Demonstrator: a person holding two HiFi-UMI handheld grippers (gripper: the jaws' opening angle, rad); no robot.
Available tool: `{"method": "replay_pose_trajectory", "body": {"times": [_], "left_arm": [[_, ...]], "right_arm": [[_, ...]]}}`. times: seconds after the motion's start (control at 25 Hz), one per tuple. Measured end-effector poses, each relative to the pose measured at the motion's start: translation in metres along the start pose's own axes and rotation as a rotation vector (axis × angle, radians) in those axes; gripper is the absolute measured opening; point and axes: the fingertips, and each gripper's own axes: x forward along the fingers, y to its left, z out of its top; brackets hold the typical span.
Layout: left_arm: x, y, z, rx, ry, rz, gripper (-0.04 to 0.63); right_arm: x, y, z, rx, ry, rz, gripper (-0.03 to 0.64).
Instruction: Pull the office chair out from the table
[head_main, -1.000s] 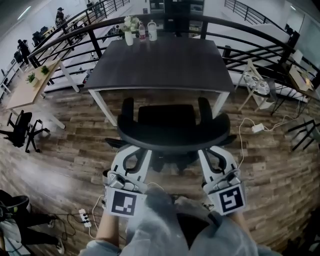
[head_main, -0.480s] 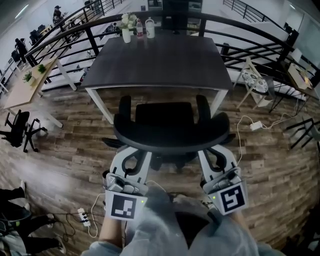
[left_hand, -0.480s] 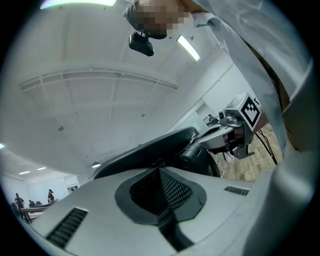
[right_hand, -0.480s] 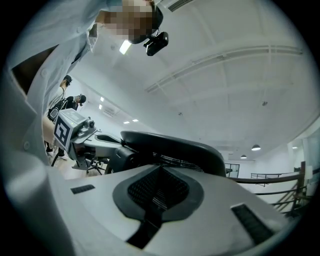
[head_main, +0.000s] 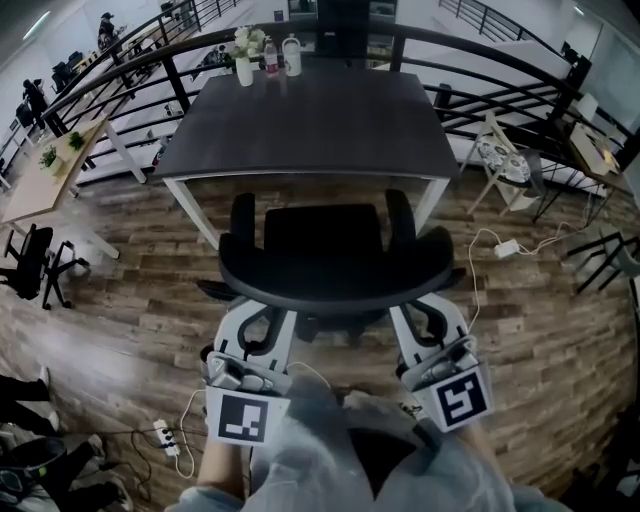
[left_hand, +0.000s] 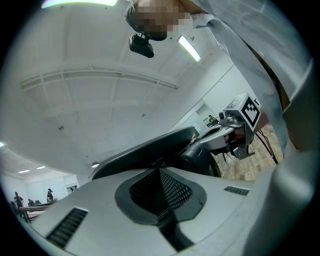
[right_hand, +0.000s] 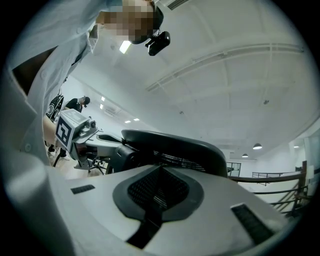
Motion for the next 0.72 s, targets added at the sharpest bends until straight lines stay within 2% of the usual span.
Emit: {"method": "replay_pose_trajectory", "body": {"times": [0.36, 0.72], "left_arm": [[-0.0006, 0.0012, -0.0019, -0.014, 0.004, -0.006, 0.002], [-0.0017, -0.0015, -0.0028, 0.027, 0.013, -0.031, 0.002]], "right_arm": [[-0.0016, -0.0004, -0.0025, -0.009, 0.027, -0.010, 0.003], [-0.0093, -0.0040, -0.0083, -0.028, 0.047, -0.038, 0.003]]}}
